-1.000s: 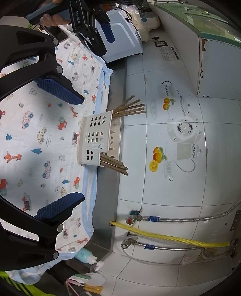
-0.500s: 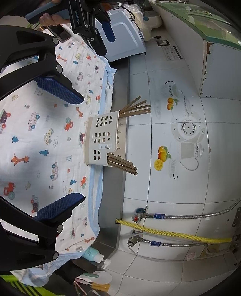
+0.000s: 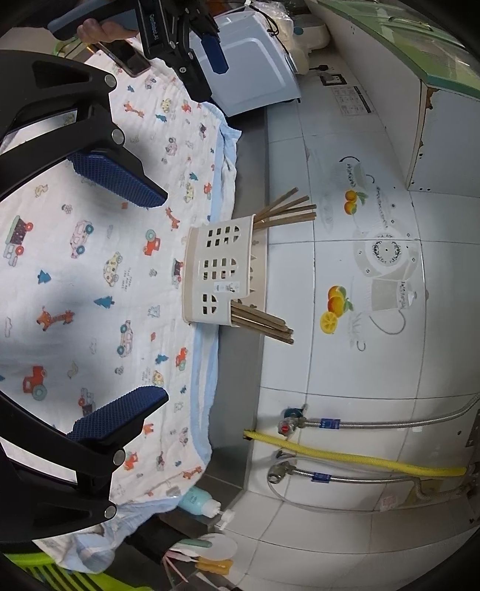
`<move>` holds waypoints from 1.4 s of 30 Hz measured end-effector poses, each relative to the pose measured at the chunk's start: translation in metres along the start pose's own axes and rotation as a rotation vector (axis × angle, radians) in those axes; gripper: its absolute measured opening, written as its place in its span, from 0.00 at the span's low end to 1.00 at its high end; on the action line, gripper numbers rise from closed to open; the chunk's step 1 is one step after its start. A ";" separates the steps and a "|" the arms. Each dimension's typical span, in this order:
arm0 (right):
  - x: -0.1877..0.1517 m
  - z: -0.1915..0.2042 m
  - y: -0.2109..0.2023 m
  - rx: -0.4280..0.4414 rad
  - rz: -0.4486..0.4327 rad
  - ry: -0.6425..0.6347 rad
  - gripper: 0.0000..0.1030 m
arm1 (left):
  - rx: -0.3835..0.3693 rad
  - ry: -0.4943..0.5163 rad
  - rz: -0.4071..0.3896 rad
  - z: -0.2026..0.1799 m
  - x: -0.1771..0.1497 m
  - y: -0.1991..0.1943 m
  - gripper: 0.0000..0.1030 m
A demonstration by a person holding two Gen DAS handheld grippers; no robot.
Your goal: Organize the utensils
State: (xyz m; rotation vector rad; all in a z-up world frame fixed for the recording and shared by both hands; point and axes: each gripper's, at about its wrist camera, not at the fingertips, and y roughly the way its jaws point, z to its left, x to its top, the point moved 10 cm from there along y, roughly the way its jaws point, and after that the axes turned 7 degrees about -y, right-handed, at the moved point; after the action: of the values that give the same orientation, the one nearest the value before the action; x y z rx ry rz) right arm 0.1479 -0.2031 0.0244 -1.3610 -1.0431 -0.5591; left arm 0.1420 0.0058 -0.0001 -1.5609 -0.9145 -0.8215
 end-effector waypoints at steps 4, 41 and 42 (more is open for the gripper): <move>-0.007 0.004 0.000 0.003 0.005 0.002 0.91 | 0.006 -0.004 0.005 0.003 -0.006 -0.001 0.95; -0.030 -0.001 -0.006 -0.012 0.033 0.028 0.92 | 0.033 0.022 0.015 0.000 -0.035 -0.014 0.95; -0.031 -0.001 -0.006 -0.011 0.034 0.029 0.92 | 0.034 0.023 0.014 -0.001 -0.035 -0.014 0.95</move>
State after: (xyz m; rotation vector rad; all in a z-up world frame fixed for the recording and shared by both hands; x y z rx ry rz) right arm 0.1287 -0.2127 0.0017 -1.3741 -0.9928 -0.5588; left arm 0.1130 0.0023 -0.0246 -1.5244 -0.8953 -0.8085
